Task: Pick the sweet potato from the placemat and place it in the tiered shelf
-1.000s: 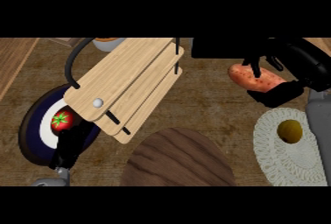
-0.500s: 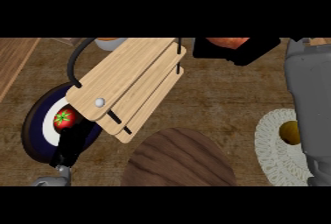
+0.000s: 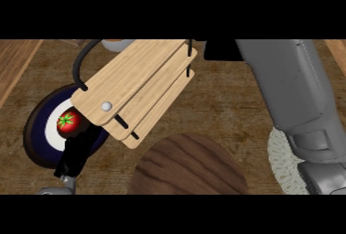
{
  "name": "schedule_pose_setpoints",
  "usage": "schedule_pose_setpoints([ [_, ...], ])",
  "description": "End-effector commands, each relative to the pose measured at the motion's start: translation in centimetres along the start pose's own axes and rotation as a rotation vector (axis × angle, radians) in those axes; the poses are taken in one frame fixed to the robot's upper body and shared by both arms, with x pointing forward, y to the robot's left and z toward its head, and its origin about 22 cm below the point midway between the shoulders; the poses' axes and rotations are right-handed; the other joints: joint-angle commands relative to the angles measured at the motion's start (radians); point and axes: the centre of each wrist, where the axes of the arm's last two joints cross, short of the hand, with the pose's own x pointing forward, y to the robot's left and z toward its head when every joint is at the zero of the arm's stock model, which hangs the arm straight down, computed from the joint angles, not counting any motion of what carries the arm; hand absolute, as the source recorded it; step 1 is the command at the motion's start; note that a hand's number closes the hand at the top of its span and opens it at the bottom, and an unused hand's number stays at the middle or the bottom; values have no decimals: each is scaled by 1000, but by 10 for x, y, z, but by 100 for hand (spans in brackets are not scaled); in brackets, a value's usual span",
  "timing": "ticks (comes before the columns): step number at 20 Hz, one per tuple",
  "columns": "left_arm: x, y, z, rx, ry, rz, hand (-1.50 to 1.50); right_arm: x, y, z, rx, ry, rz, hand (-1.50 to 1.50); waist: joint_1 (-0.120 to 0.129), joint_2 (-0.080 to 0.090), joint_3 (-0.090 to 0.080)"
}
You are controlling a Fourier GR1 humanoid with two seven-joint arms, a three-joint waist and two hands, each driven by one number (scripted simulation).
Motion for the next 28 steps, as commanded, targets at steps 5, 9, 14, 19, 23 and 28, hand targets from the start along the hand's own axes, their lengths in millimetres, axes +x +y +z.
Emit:
schedule_pose_setpoints([
  [5, 8, -23, -15, -25, -7, 9, 0, 20, 51, -36, 88, -50, 63, 150, 16, 11, -1],
  [9, 1, 0, -11, -8, -18, -21, 0, 46, 71, -46, 135, -34, 70, 150, 21, 8, -1],
  [14, 19, 8, -19, -16, -20, 3, 0, 26, 94, -44, 220, -28, 83, 150, 33, 12, -1],
  [19, 20, -12, -20, -69, -52, -15, 0, -11, 99, -36, 331, 139, -515, -150, 81, 23, 0],
  [23, 13, -20, -18, -80, -32, -14, 0, -23, 107, -33, 321, 175, -732, -150, 87, 21, 0],
  [28, 6, -18, -15, -59, -19, -13, 0, -4, 90, -44, 172, 125, -889, -150, 64, 14, 0],
])
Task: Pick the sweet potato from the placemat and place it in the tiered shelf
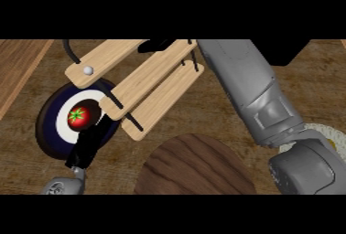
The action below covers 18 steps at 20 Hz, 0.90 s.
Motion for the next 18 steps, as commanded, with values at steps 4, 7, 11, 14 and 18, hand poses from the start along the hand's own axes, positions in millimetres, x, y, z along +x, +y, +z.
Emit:
schedule_pose_setpoints([
  [4, -5, 0, 3, 15, 15, 12, 0, 4, 4, -2, -229, -78, -219, -150, -31, 2, -4],
  [7, -8, 17, 6, 65, 1, 8, 0, 9, -48, 12, -385, -119, -242, -150, -49, 3, -3],
  [11, -19, 13, 14, 61, 3, 4, 0, -2, -106, 39, -567, -76, -248, -150, -54, 5, -4],
  [14, -7, 8, 11, 61, 11, 17, 0, -19, -144, 63, -626, -5, -231, -150, -51, 4, -2],
  [18, -6, 23, 12, 51, 11, 10, 0, -44, -190, 104, -606, 3, -211, -150, -53, 5, -2],
])
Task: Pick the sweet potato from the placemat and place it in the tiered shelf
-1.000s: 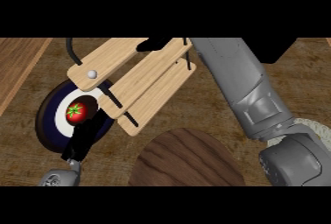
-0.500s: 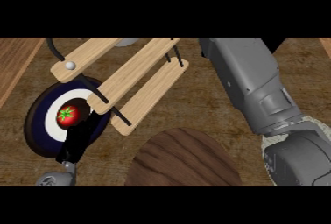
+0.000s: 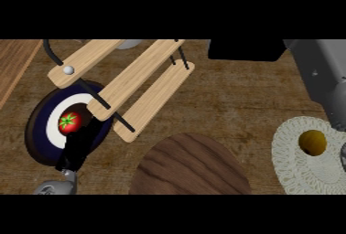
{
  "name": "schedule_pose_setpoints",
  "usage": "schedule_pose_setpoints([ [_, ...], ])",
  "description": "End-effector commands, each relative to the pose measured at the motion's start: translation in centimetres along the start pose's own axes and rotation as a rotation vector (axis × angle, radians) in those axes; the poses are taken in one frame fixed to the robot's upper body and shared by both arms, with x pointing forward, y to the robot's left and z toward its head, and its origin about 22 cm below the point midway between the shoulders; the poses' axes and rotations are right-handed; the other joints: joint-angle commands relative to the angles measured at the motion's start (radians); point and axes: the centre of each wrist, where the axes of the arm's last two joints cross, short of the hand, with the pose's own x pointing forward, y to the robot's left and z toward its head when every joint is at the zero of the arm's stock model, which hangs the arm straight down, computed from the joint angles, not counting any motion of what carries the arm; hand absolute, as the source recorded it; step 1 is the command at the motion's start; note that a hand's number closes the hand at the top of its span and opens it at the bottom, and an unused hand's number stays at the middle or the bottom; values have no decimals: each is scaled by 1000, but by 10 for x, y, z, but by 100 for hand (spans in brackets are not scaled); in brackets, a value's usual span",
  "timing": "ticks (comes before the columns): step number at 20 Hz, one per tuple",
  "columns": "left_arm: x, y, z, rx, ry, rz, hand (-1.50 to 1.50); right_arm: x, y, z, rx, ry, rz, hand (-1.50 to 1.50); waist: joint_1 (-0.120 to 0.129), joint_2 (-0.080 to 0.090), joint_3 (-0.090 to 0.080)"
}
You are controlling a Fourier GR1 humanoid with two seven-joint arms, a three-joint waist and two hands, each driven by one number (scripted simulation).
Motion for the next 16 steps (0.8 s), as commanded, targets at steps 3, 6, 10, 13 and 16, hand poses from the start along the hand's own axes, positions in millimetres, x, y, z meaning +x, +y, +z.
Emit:
schedule_pose_setpoints([
  [3, -3, -11, -4, -14, 12, 4, 0, 2, -99, 14, -3, -42, 24, -150, -3, 5, 1],
  [6, 3, -12, -2, -24, -9, -1, 0, 2, -124, 20, 15, -61, 54, -150, 16, 7, 2],
  [10, -8, 6, -2, -7, 6, -5, 0, -17, -136, 28, 61, -82, 68, -150, 20, 10, 1],
  [13, 1, -8, -9, -31, -13, -5, 0, -30, -134, 30, 78, -92, 104, -150, 26, 12, 2],
  [16, 10, -2, -8, -20, -22, -8, 0, -27, -148, 34, 83, -56, 132, -150, 33, 13, 2],
])
